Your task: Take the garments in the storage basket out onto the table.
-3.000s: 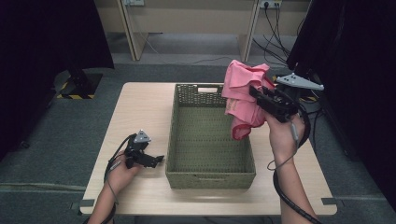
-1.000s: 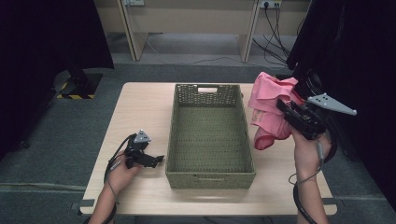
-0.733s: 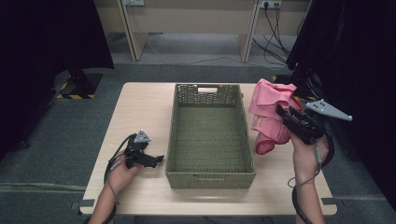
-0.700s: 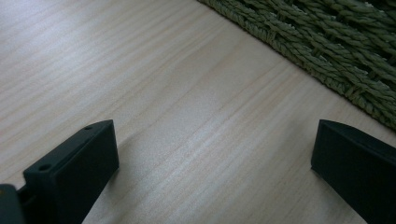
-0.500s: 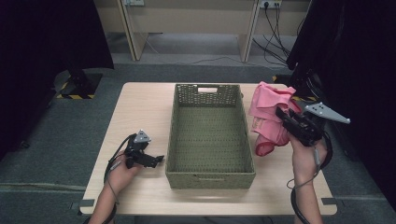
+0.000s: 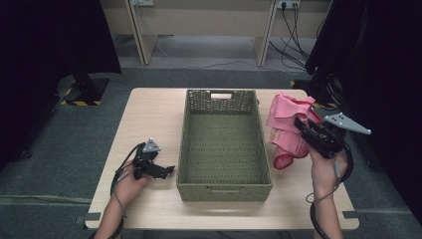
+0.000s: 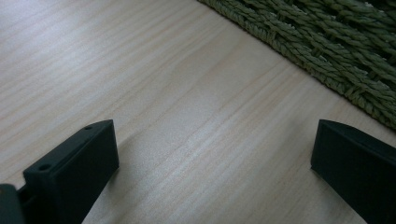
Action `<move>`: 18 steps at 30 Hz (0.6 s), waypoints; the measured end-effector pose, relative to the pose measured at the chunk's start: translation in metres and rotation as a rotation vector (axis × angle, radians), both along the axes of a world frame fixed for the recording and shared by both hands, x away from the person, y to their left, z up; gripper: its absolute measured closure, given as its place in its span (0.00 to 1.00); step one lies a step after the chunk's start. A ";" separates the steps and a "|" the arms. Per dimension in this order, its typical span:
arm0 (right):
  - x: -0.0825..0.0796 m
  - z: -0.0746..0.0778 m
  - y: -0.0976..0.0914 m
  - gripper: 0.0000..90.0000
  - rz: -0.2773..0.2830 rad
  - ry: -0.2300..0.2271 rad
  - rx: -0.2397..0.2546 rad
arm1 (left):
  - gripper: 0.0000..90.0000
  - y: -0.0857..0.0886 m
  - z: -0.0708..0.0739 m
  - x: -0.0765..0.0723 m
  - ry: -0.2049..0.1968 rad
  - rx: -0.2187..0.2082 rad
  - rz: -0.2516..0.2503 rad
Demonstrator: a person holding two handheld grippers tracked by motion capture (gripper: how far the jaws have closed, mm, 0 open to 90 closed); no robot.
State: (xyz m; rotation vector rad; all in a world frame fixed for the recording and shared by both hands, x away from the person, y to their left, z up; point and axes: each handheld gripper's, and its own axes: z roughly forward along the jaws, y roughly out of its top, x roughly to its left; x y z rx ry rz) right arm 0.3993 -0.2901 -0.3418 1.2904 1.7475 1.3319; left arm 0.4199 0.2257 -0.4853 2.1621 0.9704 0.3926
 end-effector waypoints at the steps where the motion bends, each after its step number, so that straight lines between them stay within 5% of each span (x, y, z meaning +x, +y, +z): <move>1: 0.000 0.000 0.000 0.78 0.000 0.000 0.000 | 0.00 0.000 0.000 0.000 0.000 0.000 0.000; 18: 0.009 -0.024 0.005 0.77 -0.004 0.036 -0.024 | 0.00 0.000 0.000 0.001 0.000 0.000 -0.003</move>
